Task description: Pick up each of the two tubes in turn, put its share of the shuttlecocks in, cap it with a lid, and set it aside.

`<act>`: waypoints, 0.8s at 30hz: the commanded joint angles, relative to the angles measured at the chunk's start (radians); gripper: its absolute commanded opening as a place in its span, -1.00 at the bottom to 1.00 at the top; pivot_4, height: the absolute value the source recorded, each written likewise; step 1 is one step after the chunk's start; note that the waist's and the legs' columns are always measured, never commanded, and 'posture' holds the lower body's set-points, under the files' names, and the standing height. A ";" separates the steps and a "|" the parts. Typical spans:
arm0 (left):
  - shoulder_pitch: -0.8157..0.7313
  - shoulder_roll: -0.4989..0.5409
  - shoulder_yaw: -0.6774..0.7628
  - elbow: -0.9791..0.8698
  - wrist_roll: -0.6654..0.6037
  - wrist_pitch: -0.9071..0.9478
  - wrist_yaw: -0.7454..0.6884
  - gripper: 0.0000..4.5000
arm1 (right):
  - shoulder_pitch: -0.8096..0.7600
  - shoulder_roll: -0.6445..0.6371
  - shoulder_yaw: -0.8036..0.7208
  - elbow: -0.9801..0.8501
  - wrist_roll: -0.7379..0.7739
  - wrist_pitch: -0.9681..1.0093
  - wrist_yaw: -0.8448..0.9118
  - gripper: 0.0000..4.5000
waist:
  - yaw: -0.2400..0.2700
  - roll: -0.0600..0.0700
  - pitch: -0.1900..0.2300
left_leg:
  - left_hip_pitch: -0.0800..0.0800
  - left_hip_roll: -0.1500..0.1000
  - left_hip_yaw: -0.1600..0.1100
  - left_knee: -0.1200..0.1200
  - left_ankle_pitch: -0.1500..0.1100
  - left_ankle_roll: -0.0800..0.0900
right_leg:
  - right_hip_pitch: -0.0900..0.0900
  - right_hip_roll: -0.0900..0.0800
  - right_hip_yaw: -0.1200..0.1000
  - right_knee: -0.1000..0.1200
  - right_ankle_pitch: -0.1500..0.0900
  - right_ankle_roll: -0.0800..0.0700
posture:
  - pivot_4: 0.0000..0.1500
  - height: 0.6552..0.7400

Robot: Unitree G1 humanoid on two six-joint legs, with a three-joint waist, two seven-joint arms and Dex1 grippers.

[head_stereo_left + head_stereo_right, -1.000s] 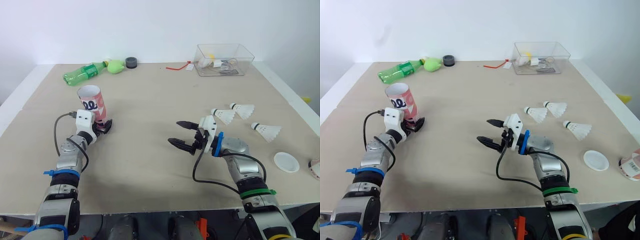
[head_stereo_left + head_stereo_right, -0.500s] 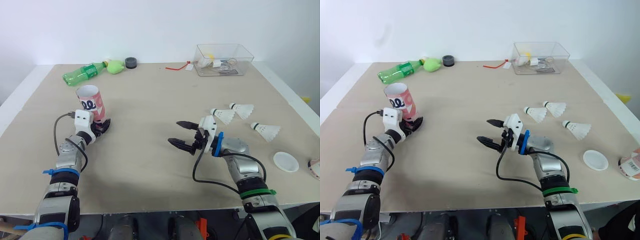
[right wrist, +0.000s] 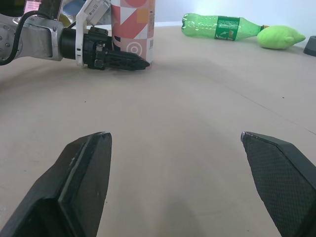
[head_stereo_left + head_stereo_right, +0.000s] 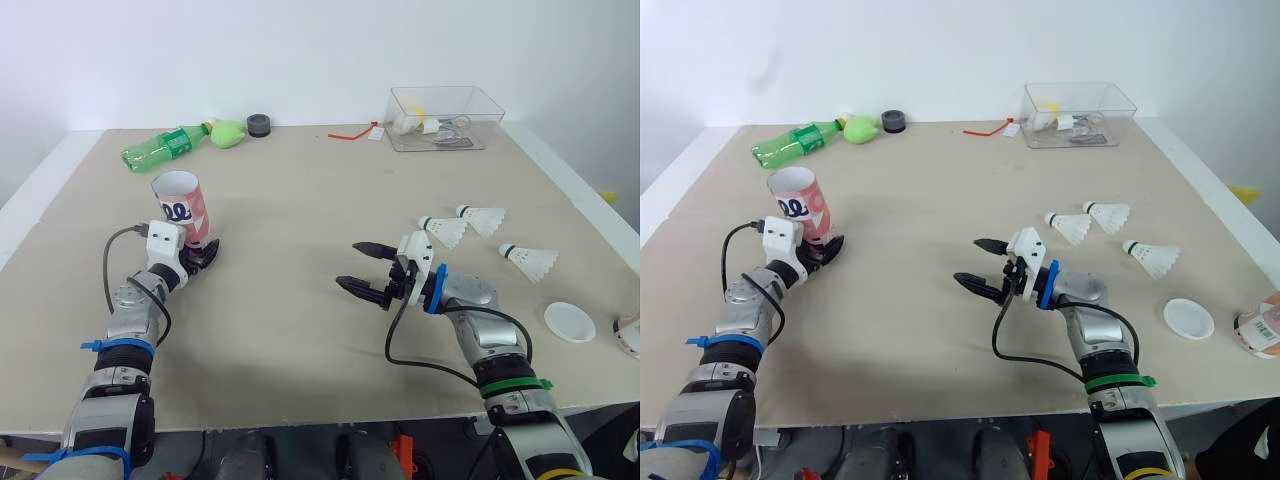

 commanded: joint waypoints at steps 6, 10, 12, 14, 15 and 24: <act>0.039 0.068 -0.109 -0.074 0.041 -0.029 -0.236 0.65 | -0.018 -0.007 -0.028 -0.030 0.016 0.003 0.001 1.00 | 0.000 -0.001 0.001 | -0.002 0.000 0.000 0.000 -0.001 -0.001 | -0.001 0.000 0.000 0.000 -0.001 -0.001 | 1.00 1.00; 0.039 0.118 -0.178 -0.151 0.054 0.001 -0.384 0.65 | -0.024 -0.009 -0.032 -0.024 0.017 0.002 0.003 1.00 | 0.003 -0.001 0.001 | -0.003 -0.002 -0.002 -0.001 -0.002 -0.002 | -0.001 -0.001 0.000 0.000 -0.001 -0.004 | 1.00 1.00; 0.029 0.145 -0.221 -0.201 0.065 0.027 -0.458 0.65 | -0.024 -0.010 -0.034 -0.025 0.019 0.003 0.003 1.00 | 0.004 -0.001 0.001 | -0.004 -0.003 -0.002 -0.001 -0.004 -0.001 | -0.001 -0.002 0.000 0.000 -0.002 -0.003 | 1.00 1.00; 0.005 0.169 -0.276 -0.252 0.082 0.054 -0.545 0.65 | -0.021 -0.011 -0.036 -0.032 0.021 0.004 0.003 1.00 | 0.004 -0.001 0.001 | -0.004 -0.004 -0.002 0.000 -0.006 0.001 | -0.001 -0.003 0.000 0.000 -0.003 -0.003 | 1.00 1.00; -0.010 0.177 -0.299 -0.275 0.084 0.072 -0.587 0.65 | -0.019 -0.011 -0.036 -0.034 0.022 0.005 0.003 1.00 | 0.004 -0.001 0.001 | -0.005 -0.006 -0.002 0.000 -0.006 0.001 | -0.001 -0.004 0.000 -0.001 -0.004 -0.002 | 1.00 1.00; -0.168 0.167 -0.512 -0.415 0.126 0.250 -0.875 0.65 | 0.040 -0.026 -0.081 -0.101 0.028 0.012 -0.038 1.00 | 0.003 -0.002 0.001 | -0.007 -0.010 -0.003 0.001 -0.009 0.005 | -0.001 -0.006 0.001 -0.002 -0.007 0.004 | 1.00 1.00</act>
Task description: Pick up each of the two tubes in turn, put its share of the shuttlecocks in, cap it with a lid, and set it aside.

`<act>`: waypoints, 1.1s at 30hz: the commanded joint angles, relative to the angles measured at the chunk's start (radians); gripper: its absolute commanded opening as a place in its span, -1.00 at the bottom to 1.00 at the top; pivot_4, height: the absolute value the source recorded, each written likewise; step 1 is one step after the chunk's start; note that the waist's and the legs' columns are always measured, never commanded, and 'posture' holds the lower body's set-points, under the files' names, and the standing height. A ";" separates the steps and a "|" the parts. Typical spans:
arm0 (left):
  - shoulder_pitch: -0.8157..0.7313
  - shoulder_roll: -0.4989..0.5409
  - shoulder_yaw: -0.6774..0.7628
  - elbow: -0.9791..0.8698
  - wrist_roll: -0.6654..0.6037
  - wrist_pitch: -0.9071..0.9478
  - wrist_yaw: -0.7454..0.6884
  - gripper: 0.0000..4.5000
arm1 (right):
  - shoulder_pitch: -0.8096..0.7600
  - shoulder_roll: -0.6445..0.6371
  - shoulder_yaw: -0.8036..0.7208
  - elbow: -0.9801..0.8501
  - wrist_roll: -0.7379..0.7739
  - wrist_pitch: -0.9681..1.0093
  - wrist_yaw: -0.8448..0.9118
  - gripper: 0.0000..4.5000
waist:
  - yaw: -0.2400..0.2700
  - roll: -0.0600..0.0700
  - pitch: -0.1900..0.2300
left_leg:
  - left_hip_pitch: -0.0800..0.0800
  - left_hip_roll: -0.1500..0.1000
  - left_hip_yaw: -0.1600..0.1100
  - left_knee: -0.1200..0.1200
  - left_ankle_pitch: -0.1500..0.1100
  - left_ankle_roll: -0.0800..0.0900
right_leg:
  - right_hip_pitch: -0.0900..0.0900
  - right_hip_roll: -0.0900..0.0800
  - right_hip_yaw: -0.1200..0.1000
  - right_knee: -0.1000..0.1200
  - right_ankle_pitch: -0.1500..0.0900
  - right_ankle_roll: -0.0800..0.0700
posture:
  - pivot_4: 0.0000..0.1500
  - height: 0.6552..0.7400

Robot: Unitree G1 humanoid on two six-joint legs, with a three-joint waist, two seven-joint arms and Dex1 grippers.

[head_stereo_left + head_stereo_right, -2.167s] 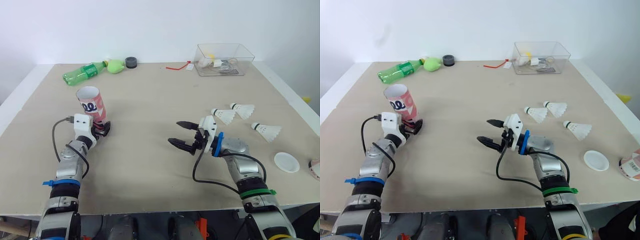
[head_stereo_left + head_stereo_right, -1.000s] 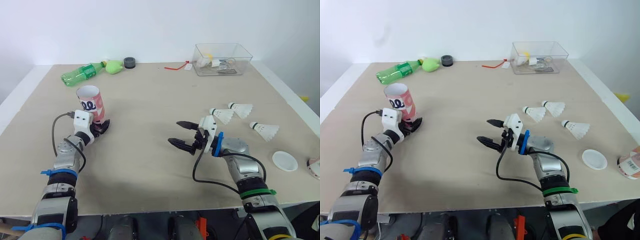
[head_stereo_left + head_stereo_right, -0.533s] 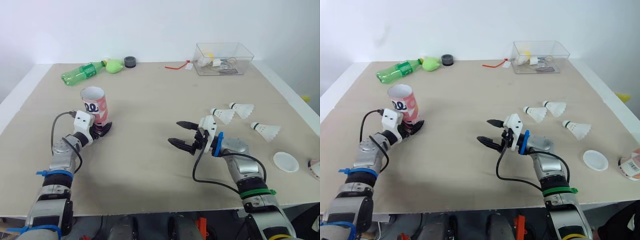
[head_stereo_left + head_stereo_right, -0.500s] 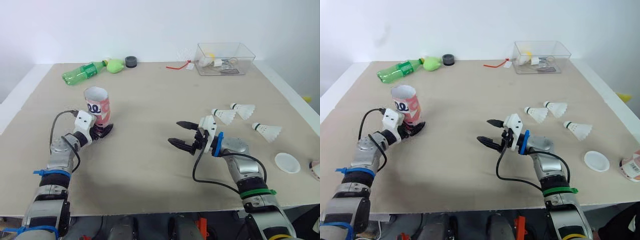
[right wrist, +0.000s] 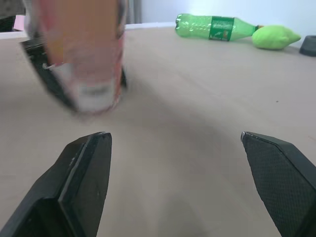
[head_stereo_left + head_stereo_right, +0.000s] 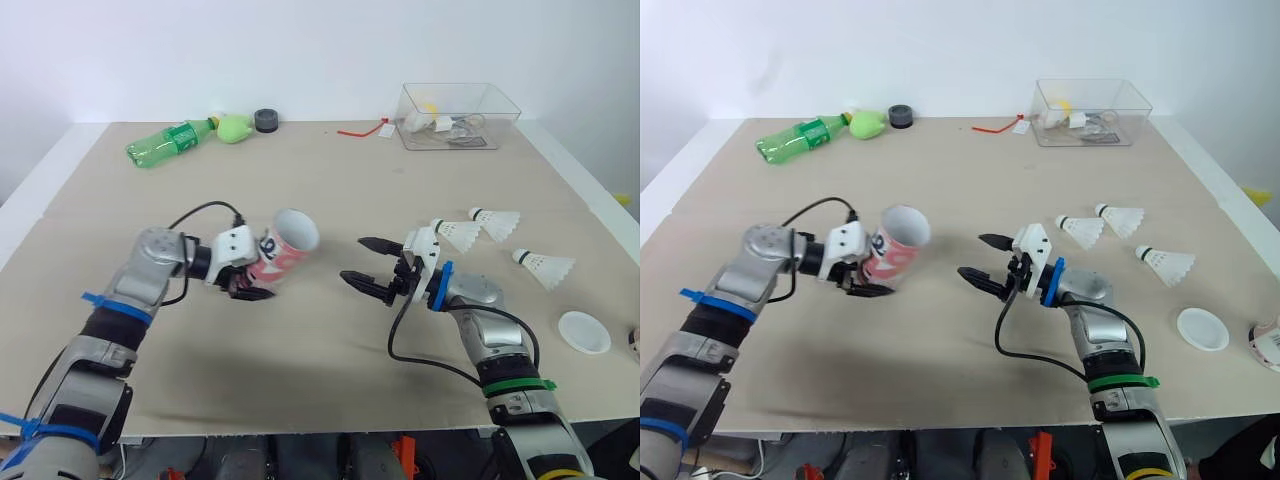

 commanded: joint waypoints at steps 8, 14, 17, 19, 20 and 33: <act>-0.138 -0.090 -0.142 0.084 0.127 0.001 -0.053 0.65 | 0.129 -0.055 -0.119 -0.212 0.035 0.085 -0.146 1.00 | 0.005 0.000 0.000 | 0.000 -0.002 -0.004 0.001 0.000 0.000 | 0.002 0.000 0.000 0.000 -0.004 0.007 | 1.00 1.00; -0.187 -0.126 -0.172 0.092 0.188 0.011 -0.036 0.65 | 0.183 -0.096 -0.226 -0.358 0.085 0.264 -0.302 1.00 | 0.013 0.000 0.000 | -0.001 -0.008 -0.006 0.002 0.003 0.005 | 0.003 -0.005 0.002 0.001 -0.004 0.008 | 1.00 1.00; -0.199 -0.141 -0.182 0.091 0.212 0.011 -0.027 0.65 | 0.191 -0.124 -0.290 -0.398 0.104 0.348 -0.378 1.00 | 0.015 0.000 0.000 | -0.001 -0.011 -0.006 0.002 0.005 0.008 | 0.003 -0.009 0.002 0.000 -0.004 0.009 | 1.00 1.00; -0.201 -0.156 -0.182 0.089 0.216 0.007 -0.022 0.65 | 0.195 -0.152 -0.340 -0.393 0.110 0.382 -0.415 1.00 | 0.019 0.000 0.000 | -0.001 -0.013 -0.006 0.002 0.005 0.009 | 0.004 -0.011 0.001 0.000 -0.003 0.010 | 1.00 1.00; -0.201 -0.163 -0.181 0.090 0.219 0.003 -0.018 0.65 | 0.197 -0.166 -0.357 -0.383 0.105 0.387 -0.428 1.00 | 0.022 0.000 0.000 | -0.001 -0.013 -0.006 0.002 0.005 0.009 | 0.003 -0.011 0.001 0.000 -0.003 0.010 | 1.00 1.00; -0.218 -0.188 -0.170 0.096 0.235 0.010 -0.013 0.65 | 0.100 -0.237 -0.346 -0.061 0.029 0.309 -0.413 1.00 | 0.024 0.000 0.000 | -0.002 -0.018 -0.007 0.002 0.007 0.013 | 0.004 -0.015 0.001 0.000 -0.002 0.013 | 1.00 1.00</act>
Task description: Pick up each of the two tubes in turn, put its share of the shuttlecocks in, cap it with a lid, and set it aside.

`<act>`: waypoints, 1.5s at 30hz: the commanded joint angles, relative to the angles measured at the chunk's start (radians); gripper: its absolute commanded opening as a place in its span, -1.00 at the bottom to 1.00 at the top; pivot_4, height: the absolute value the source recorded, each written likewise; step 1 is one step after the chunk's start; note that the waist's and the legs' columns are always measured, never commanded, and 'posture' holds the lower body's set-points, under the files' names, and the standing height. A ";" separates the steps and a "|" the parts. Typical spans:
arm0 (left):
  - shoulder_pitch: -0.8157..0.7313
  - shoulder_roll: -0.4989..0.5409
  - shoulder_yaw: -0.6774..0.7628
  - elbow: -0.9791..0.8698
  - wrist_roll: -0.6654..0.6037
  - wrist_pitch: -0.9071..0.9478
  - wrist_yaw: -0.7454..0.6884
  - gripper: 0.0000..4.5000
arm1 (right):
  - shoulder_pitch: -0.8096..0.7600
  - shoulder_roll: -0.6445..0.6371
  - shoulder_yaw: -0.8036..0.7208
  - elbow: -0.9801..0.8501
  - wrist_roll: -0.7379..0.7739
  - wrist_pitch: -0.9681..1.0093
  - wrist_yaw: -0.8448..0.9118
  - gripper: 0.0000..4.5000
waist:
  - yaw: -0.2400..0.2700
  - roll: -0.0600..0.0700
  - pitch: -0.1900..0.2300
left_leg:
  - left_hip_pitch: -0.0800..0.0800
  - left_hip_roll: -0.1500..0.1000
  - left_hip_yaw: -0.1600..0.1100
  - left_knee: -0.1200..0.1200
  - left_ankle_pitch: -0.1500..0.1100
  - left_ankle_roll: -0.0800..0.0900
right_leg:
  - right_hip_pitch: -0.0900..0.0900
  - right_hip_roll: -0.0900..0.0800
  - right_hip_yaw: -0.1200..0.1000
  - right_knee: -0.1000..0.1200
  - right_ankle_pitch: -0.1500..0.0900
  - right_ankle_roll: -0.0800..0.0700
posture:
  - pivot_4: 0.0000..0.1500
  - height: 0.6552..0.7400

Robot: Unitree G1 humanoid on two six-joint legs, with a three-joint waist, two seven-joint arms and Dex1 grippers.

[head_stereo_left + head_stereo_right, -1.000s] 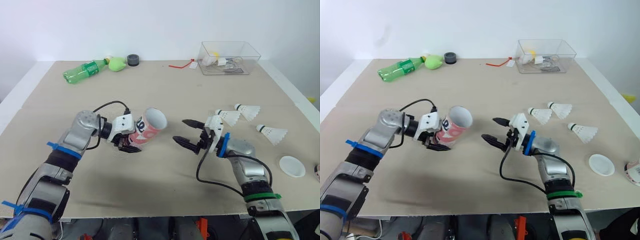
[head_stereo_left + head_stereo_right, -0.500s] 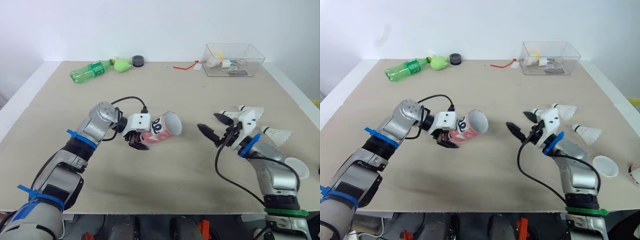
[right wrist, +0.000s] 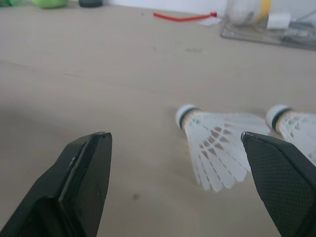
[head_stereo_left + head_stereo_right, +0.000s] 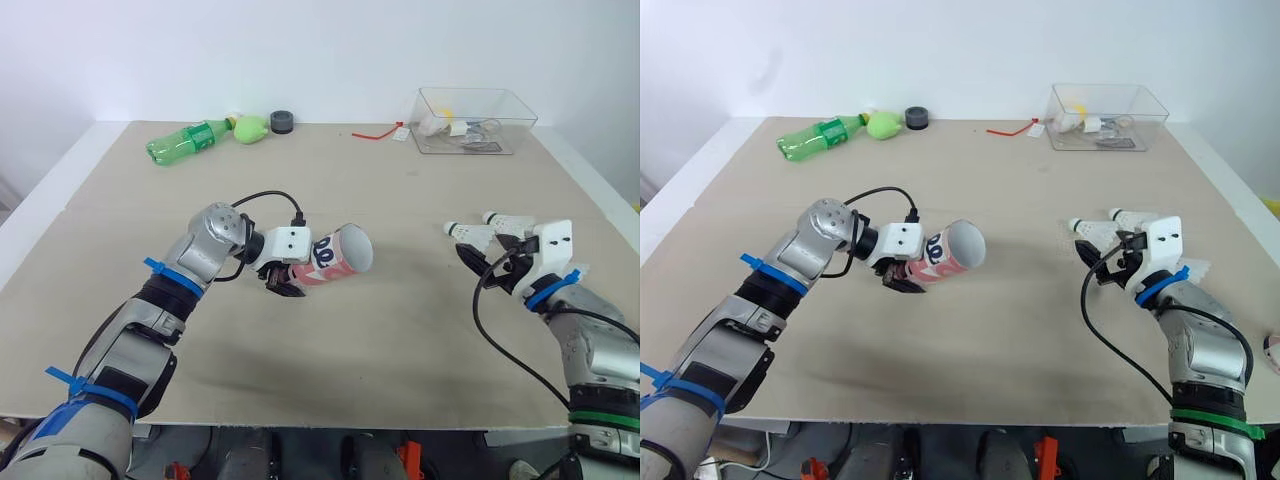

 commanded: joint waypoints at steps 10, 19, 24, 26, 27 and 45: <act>0.013 -0.011 -0.017 -0.028 0.003 0.032 0.005 0.65 | -0.170 -0.021 0.026 0.256 -0.045 -0.083 0.058 1.00 | 0.000 0.000 0.000 | -0.001 -0.001 -0.001 0.000 0.000 0.001 | 0.000 -0.001 0.000 0.000 0.001 0.002 | 1.00 1.00; 0.023 -0.012 -0.005 -0.040 -0.011 0.073 0.005 0.62 | -0.261 -0.005 0.050 0.388 -0.066 -0.114 0.066 0.75 | -0.001 0.000 0.000 | -0.001 -0.001 -0.001 0.000 0.000 0.001 | 0.000 -0.001 0.000 0.000 0.004 0.002 | 1.00 1.00; -0.002 -0.029 0.014 -0.024 -0.023 0.086 0.010 0.62 | -0.289 0.002 0.057 0.424 -0.080 -0.129 0.059 -0.25 | -0.001 0.000 0.000 | -0.001 -0.002 -0.002 0.000 0.000 0.001 | 0.000 -0.001 0.000 0.000 0.004 0.002 | 1.00 1.00; -0.007 -0.032 0.014 -0.020 -0.022 0.085 0.012 0.62 | -0.291 0.003 0.057 0.428 -0.079 -0.131 0.063 -0.69 | -0.001 0.000 0.000 | -0.002 -0.002 -0.001 0.000 0.000 0.001 | 0.000 -0.001 0.000 0.000 0.004 0.002 | 1.00 1.00; -0.008 -0.033 0.014 -0.019 -0.022 0.084 0.012 0.62 | -0.291 0.002 0.058 0.429 -0.077 -0.133 0.063 -0.98 | -0.001 0.000 0.000 | -0.002 -0.002 -0.001 0.000 0.000 0.001 | 0.000 -0.001 0.000 0.000 0.005 0.001 | 1.00 1.00; -0.072 -0.084 0.032 0.097 -0.039 0.076 0.014 0.62 | -0.191 -0.220 0.122 -0.215 -0.027 -0.285 0.395 -0.98 | -0.001 0.001 0.002 | -0.006 -0.005 -0.006 0.001 0.000 0.002 | -0.002 -0.001 -0.001 0.000 0.001 0.007 | 1.00 1.00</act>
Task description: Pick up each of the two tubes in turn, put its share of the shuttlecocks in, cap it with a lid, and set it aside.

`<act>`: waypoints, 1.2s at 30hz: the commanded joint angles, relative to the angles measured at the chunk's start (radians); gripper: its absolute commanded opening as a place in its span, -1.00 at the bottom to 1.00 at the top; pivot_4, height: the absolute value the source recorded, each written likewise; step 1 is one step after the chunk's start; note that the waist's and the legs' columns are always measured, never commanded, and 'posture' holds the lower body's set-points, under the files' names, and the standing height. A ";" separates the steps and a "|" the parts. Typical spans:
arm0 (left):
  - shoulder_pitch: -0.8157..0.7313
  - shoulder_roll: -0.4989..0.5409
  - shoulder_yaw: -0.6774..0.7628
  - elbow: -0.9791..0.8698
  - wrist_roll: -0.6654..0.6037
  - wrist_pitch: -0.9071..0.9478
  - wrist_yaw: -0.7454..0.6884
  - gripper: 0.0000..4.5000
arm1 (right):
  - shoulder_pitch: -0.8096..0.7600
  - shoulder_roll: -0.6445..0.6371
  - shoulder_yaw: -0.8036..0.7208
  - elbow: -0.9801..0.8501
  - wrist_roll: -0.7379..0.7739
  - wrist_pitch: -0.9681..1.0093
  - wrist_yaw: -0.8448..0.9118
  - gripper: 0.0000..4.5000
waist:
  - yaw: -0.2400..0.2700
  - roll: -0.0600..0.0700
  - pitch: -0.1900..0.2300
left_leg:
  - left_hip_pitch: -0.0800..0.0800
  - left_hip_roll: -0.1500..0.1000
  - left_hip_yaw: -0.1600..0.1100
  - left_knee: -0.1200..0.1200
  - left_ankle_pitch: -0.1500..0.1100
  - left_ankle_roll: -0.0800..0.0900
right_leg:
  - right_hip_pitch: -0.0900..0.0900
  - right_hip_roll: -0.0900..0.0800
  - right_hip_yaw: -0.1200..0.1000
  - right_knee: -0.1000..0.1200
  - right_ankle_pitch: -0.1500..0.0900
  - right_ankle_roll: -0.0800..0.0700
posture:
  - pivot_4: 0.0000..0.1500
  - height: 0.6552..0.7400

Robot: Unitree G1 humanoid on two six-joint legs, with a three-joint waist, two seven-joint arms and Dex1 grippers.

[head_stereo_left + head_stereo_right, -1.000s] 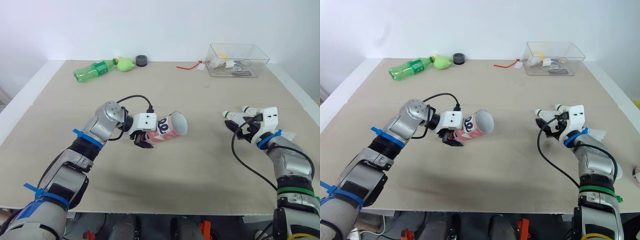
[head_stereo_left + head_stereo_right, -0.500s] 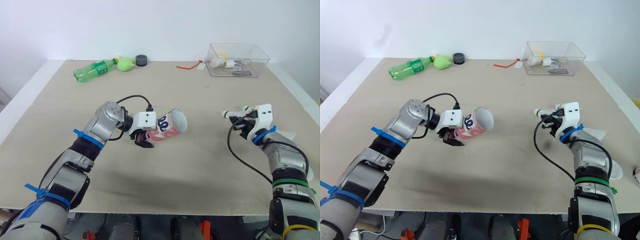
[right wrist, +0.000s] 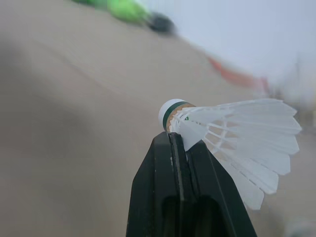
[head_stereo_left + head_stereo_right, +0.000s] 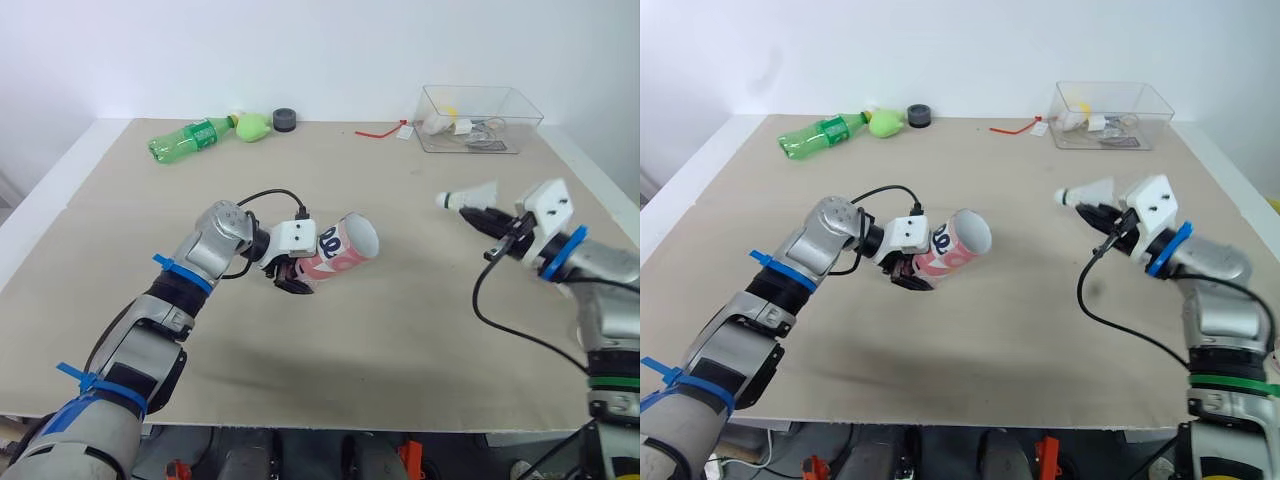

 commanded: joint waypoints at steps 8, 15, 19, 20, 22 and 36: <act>-0.120 -0.095 0.014 0.167 -0.019 -0.041 0.033 0.62 | -0.141 -0.106 0.120 -0.349 0.043 -0.040 0.215 -0.98 | 0.000 -0.007 0.005 | -0.002 0.000 -0.002 0.002 0.000 0.000 | -0.001 0.000 -0.002 0.000 0.000 -0.002 | 1.00 1.00; -0.134 -0.096 0.008 0.203 -0.010 -0.055 0.025 0.62 | -0.109 -0.133 0.147 -0.340 0.028 -0.079 0.282 -0.98 | -0.001 -0.008 0.006 | -0.003 0.000 -0.002 0.001 -0.001 0.001 | -0.001 0.000 -0.002 0.000 0.002 -0.006 | 1.00 1.00; -0.132 -0.093 0.009 0.200 -0.010 -0.058 0.024 0.62 | -0.109 -0.140 0.163 -0.308 -0.005 -0.133 0.309 -0.98 | -0.001 -0.009 0.007 | -0.003 0.001 -0.002 0.001 -0.001 0.001 | -0.001 0.000 -0.003 0.000 0.002 -0.006 | 1.00 1.00; -0.132 -0.093 0.009 0.199 -0.010 -0.057 0.025 0.62 | -0.110 -0.136 0.167 -0.300 -0.011 -0.145 0.311 -0.98 | -0.001 -0.009 0.007 | -0.003 0.001 -0.002 0.002 -0.001 0.001 | -0.001 0.000 -0.003 0.000 0.002 -0.006 | 1.00 1.00; -0.131 -0.094 0.009 0.195 -0.010 -0.056 0.026 0.62 | -0.114 -0.127 0.179 -0.289 -0.018 -0.158 0.319 -0.98 | -0.001 -0.009 0.007 | -0.003 0.001 -0.002 0.002 -0.001 0.001 | -0.001 0.000 -0.003 0.000 0.002 -0.006 | 1.00 1.00; -0.101 -0.083 0.006 0.145 -0.012 -0.025 0.023 0.62 | -0.218 -0.038 0.263 -0.200 -0.017 -0.209 0.355 0.00 | -0.006 -0.009 0.007 | -0.003 0.001 -0.001 0.003 -0.001 0.001 | -0.001 0.000 -0.003 0.001 0.002 -0.006 | 1.00 1.00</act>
